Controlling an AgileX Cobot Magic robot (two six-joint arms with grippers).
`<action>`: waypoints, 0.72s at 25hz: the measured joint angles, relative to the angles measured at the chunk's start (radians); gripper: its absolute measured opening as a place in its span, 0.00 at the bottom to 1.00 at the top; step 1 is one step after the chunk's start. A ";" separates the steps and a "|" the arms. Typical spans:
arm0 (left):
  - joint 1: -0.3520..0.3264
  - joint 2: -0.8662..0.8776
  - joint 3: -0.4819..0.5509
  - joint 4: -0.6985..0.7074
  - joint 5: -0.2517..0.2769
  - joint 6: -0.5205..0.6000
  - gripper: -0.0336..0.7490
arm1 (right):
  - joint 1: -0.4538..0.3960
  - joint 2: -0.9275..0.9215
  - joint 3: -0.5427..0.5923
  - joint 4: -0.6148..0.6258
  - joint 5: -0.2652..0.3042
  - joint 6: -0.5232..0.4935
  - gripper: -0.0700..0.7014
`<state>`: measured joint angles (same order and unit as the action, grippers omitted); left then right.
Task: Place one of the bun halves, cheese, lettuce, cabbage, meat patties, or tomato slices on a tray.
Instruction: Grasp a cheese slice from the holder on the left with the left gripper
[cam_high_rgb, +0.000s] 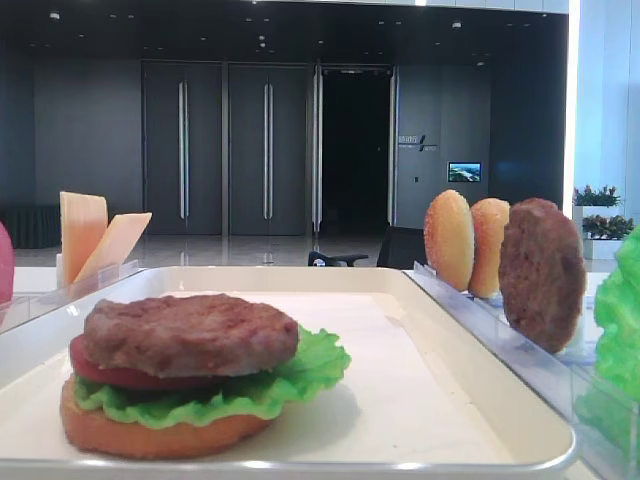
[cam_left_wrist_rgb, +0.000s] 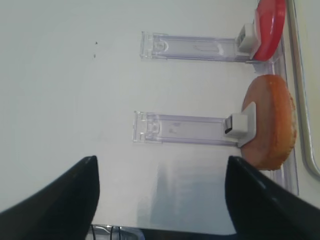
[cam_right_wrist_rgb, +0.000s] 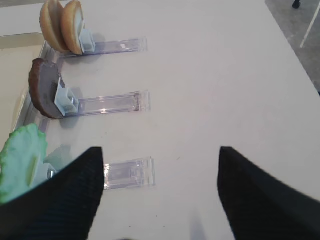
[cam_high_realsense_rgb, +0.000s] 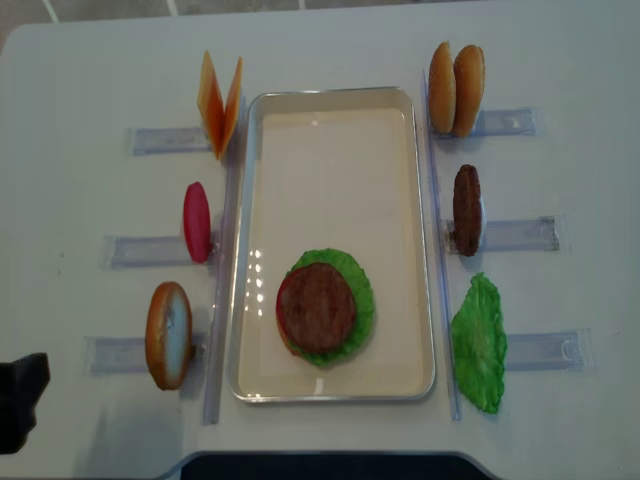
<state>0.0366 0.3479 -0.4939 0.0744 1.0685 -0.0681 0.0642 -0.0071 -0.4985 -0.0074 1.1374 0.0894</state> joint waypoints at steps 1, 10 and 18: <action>0.000 0.024 -0.004 0.003 -0.004 -0.002 0.80 | 0.000 0.000 0.000 0.000 0.000 0.000 0.72; 0.000 0.329 -0.085 0.009 -0.024 -0.022 0.80 | 0.000 0.000 0.000 0.000 0.000 0.000 0.72; 0.000 0.680 -0.272 0.009 -0.027 -0.023 0.80 | 0.000 0.000 0.000 0.000 0.000 0.000 0.72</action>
<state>0.0366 1.0280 -0.7655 0.0833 1.0415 -0.0909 0.0642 -0.0071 -0.4985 -0.0074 1.1374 0.0894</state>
